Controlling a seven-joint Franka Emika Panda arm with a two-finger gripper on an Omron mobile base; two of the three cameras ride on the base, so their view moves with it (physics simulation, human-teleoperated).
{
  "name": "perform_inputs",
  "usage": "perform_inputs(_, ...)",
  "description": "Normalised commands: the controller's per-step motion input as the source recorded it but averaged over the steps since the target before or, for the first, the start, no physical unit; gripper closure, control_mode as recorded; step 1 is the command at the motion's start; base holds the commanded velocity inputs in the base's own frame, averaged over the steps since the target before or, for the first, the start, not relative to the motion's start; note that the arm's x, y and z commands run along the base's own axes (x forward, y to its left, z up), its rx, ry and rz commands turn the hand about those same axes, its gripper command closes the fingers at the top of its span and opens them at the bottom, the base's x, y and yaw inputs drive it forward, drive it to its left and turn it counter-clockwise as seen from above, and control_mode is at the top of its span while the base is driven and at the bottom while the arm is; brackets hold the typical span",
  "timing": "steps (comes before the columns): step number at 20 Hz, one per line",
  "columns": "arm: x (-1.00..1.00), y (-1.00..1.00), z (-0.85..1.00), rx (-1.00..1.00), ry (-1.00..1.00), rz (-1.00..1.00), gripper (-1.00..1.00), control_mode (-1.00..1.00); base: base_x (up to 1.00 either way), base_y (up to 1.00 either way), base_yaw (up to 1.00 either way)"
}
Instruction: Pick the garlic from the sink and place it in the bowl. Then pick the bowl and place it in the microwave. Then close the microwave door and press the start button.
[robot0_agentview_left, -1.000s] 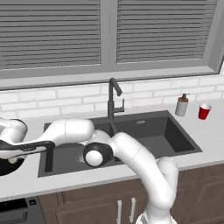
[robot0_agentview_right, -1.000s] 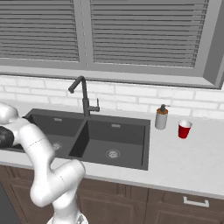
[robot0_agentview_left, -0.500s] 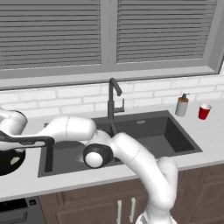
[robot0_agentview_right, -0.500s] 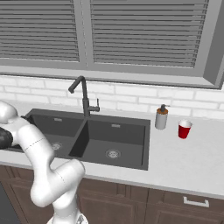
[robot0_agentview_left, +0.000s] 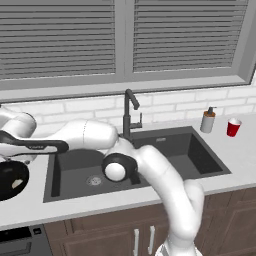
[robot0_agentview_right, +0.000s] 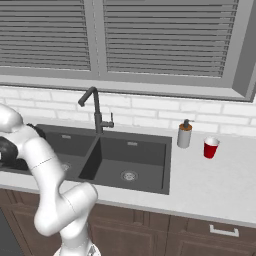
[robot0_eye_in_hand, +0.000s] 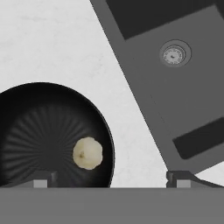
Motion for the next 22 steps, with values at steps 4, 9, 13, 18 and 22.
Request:
perform_inputs(4, -0.08, -0.44, -0.20, 0.12, 0.01, 0.19, -1.00, -1.00, 0.00, 0.00, 0.00)
perform_inputs(9, -0.01, -0.26, -0.46, 0.14, 0.00, 0.12, -1.00, -1.00, 0.00, 0.00, 0.00)
perform_inputs(13, 0.00, -0.09, -0.53, 0.14, 0.00, 0.07, -1.00, -1.00, 0.00, 0.00, 0.00)
perform_inputs(18, 0.17, 0.06, -0.25, 0.05, 0.01, 0.00, -1.00, -1.00, 0.00, 0.00, 0.00)
perform_inputs(22, 0.42, 0.23, -0.10, 0.00, 0.11, 0.00, -1.00, -1.00, 0.00, 0.00, 0.00)
